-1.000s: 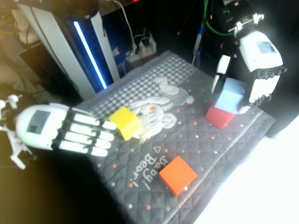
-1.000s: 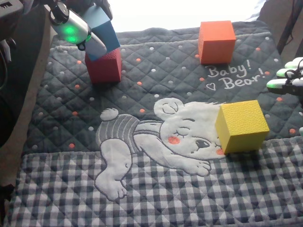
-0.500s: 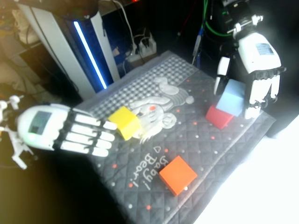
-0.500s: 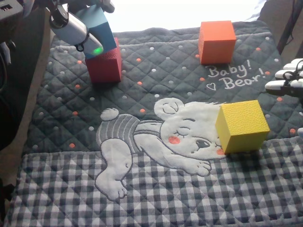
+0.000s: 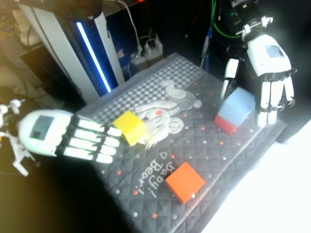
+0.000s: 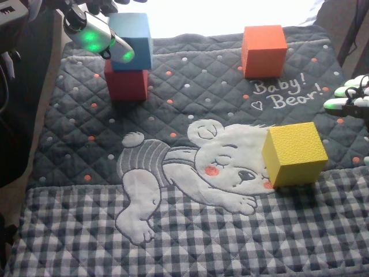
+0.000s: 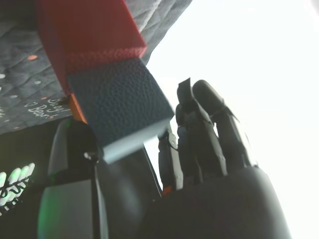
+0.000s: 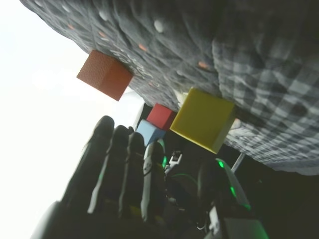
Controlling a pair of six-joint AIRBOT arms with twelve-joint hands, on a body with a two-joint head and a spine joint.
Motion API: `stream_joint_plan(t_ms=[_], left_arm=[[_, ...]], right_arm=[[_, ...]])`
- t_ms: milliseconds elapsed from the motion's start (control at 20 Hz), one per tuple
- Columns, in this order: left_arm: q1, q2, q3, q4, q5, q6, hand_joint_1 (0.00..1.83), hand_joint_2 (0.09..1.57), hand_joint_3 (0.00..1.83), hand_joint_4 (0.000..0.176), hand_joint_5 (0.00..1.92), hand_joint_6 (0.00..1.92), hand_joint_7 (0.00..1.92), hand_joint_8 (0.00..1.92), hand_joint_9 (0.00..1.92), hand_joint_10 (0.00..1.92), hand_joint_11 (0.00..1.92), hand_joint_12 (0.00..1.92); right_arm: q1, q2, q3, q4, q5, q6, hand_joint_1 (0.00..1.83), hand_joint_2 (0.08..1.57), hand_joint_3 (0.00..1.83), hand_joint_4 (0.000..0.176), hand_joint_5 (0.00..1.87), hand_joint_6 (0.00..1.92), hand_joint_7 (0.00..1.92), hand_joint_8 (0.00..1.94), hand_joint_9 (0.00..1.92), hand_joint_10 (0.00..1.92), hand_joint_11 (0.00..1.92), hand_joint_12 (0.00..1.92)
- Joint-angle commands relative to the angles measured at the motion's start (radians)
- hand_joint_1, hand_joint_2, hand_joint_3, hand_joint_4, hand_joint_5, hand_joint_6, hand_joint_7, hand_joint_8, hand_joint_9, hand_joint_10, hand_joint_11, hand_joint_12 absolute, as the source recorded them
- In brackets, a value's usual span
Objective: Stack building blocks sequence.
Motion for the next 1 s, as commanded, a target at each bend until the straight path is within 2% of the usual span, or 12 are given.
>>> stream_joint_plan(t_ms=[0, 150, 300, 400, 450, 500, 600, 650, 700, 800, 900, 950], left_arm=[[-0.006, 0.001, -0.001, -0.008, -0.101, -0.003, 0.87, 0.93, 0.0, 0.153, 0.28, 0.0, 0.35, 0.0, 0.55, 0.08, 0.18, 1.34], [0.003, 0.009, -0.009, -0.008, -0.101, -0.003, 0.85, 0.93, 0.0, 0.145, 0.3, 0.0, 0.36, 0.0, 0.55, 0.08, 0.18, 1.33], [0.006, 0.022, -0.023, -0.008, -0.112, -0.003, 0.84, 0.92, 0.0, 0.158, 0.28, 0.0, 0.36, 0.0, 0.51, 0.04, 0.17, 1.27], [0.006, 0.034, -0.035, -0.008, -0.127, -0.003, 0.83, 0.89, 0.0, 0.17, 0.19, 0.0, 0.23, 0.0, 0.24, 0.0, 0.0, 0.93], [0.006, 0.044, -0.046, -0.01, -0.139, 0.0, 0.77, 0.88, 0.0, 0.175, 0.13, 0.0, 0.16, 0.0, 0.19, 0.0, 0.0, 0.91], [0.006, 0.058, -0.063, -0.024, -0.154, 0.021, 0.75, 0.87, 0.0, 0.176, 0.09, 0.0, 0.12, 0.0, 0.16, 0.0, 0.0, 0.91], [0.016, 0.099, -0.122, -0.127, -0.203, 0.145, 0.72, 0.84, 0.0, 0.176, 0.0, 0.0, 0.01, 0.0, 0.07, 0.0, 0.0, 0.8], [0.023, 0.128, -0.161, -0.168, -0.24, 0.198, 0.72, 0.83, 0.0, 0.176, 0.0, 0.0, 0.0, 0.0, 0.01, 0.0, 0.0, 0.64], [0.034, 0.154, -0.196, -0.194, -0.278, 0.227, 0.71, 0.83, 0.0, 0.176, 0.0, 0.0, 0.0, 0.0, 0.0, 0.0, 0.0, 0.54], [0.074, 0.214, -0.265, -0.237, -0.369, 0.244, 0.64, 0.85, 0.0, 0.176, 0.0, 0.0, 0.0, 0.0, 0.0, 0.0, 0.0, 0.36], [0.157, 0.29, -0.345, -0.29, -0.495, 0.244, 0.66, 0.85, 0.0, 0.176, 0.0, 0.0, 0.0, 0.0, 0.0, 0.0, 0.0, 0.14], [0.201, 0.325, -0.39, -0.314, -0.554, 0.244, 0.7, 0.84, 0.0, 0.176, 0.0, 0.0, 0.0, 0.0, 0.0, 0.0, 0.0, 0.03]], right_arm=[[0.004, 0.0, 0.003, 0.027, 0.12, 0.003, 0.35, 1.26, 0.0, 0.13, 0.32, 0.0, 0.35, 0.0, 0.26, 0.0, 0.16, 0.0], [0.003, 0.0, 0.003, 0.027, 0.12, 0.005, 0.37, 1.26, 0.0, 0.133, 0.33, 0.0, 0.32, 0.0, 0.21, 0.0, 0.12, 0.0], [0.002, 0.0, 0.003, 0.028, 0.12, 0.009, 0.31, 1.25, 0.0, 0.132, 0.32, 0.0, 0.34, 0.0, 0.25, 0.01, 0.17, 0.02], [0.001, 0.0, 0.003, 0.028, 0.12, 0.01, 0.31, 1.27, 0.0, 0.147, 0.33, 0.0, 0.35, 0.0, 0.26, 0.01, 0.16, 0.02], [0.001, 0.0, 0.003, 0.028, 0.12, 0.01, 0.33, 1.26, 0.0, 0.145, 0.32, 0.0, 0.34, 0.0, 0.24, 0.0, 0.15, 0.01], [0.001, 0.0, 0.003, 0.028, 0.12, 0.011, 0.37, 1.26, 0.0, 0.13, 0.33, 0.0, 0.33, 0.0, 0.22, 0.0, 0.11, 0.0], [0.002, 0.001, 0.0, 0.028, 0.122, 0.012, 0.39, 1.25, 0.0, 0.129, 0.32, 0.0, 0.32, 0.0, 0.23, 0.0, 0.14, 0.02], [0.002, 0.003, -0.001, 0.028, 0.132, 0.012, 0.39, 1.24, 0.0, 0.118, 0.27, 0.0, 0.25, 0.0, 0.19, 0.0, 0.12, 0.01], [0.002, 0.007, -0.003, 0.028, 0.143, 0.012, 0.38, 1.24, 0.0, 0.13, 0.23, 0.0, 0.22, 0.0, 0.16, 0.0, 0.13, 0.01], [0.009, 0.012, -0.005, 0.029, 0.164, 0.012, 0.51, 1.21, 0.0, 0.131, 0.18, 0.0, 0.14, 0.0, 0.07, 0.0, 0.07, 0.0], [0.026, 0.015, -0.004, 0.024, 0.187, 0.012, 0.53, 1.17, 0.0, 0.114, 0.15, 0.0, 0.12, 0.01, 0.06, 0.01, 0.07, 0.01], [0.039, 0.017, -0.004, 0.012, 0.193, 0.012, 0.57, 1.14, 0.0, 0.122, 0.15, 0.0, 0.12, 0.01, 0.08, 0.01, 0.06, 0.0]])
